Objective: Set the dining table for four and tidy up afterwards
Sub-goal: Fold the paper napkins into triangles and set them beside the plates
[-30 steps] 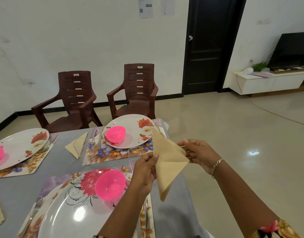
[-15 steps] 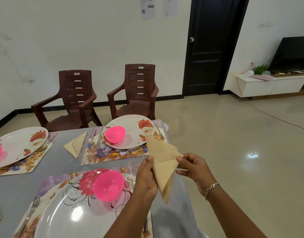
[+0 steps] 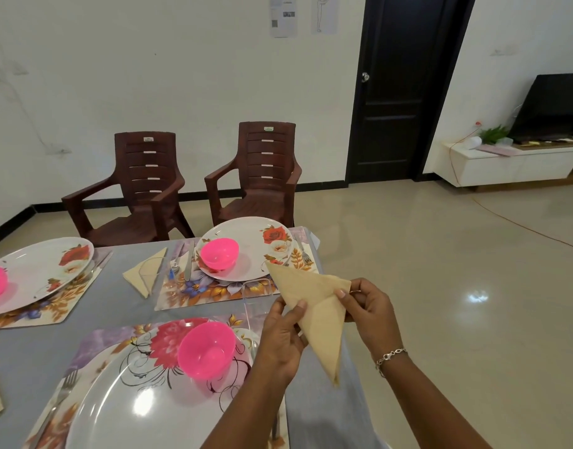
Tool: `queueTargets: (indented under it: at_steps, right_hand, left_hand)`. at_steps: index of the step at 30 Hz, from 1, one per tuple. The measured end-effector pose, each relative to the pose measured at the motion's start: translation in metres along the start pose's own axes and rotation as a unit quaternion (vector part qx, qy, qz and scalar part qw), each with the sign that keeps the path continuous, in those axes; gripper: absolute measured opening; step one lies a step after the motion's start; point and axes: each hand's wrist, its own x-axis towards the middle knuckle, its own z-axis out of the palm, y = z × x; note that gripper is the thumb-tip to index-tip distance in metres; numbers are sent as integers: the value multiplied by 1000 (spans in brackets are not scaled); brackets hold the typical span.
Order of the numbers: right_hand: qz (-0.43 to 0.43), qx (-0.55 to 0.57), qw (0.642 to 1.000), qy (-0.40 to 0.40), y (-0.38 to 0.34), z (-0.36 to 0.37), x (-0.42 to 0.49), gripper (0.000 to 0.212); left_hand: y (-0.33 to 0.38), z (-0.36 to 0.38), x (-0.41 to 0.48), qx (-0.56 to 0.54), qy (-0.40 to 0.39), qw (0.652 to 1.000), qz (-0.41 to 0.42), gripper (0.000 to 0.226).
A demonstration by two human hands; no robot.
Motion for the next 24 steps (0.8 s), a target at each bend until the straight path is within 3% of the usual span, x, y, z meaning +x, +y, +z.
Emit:
queueTargets:
  at_steps: [7,12,16,20,24]
  right_hand:
    - [10,38,999,9,-3,2,1,3]
    - [18,87,996,7,-8,4,0,12]
    - [65,134,989,-1,-6,7,1,21]
    - [102,119,987,-37,-1,6,-2,4]
    - [153,125,979,-57,1,2,1,3]
  left_hand:
    - [1,-2,-1,44,6,999,25,29]
    - [3,-4,-2,59,13,998,24,27]
    - [4,-4,-2,46,25,998,21,15]
    - [6,-5,0,28,33,999,30,12]
    - [8,-8,1,37,24,998,33,13]
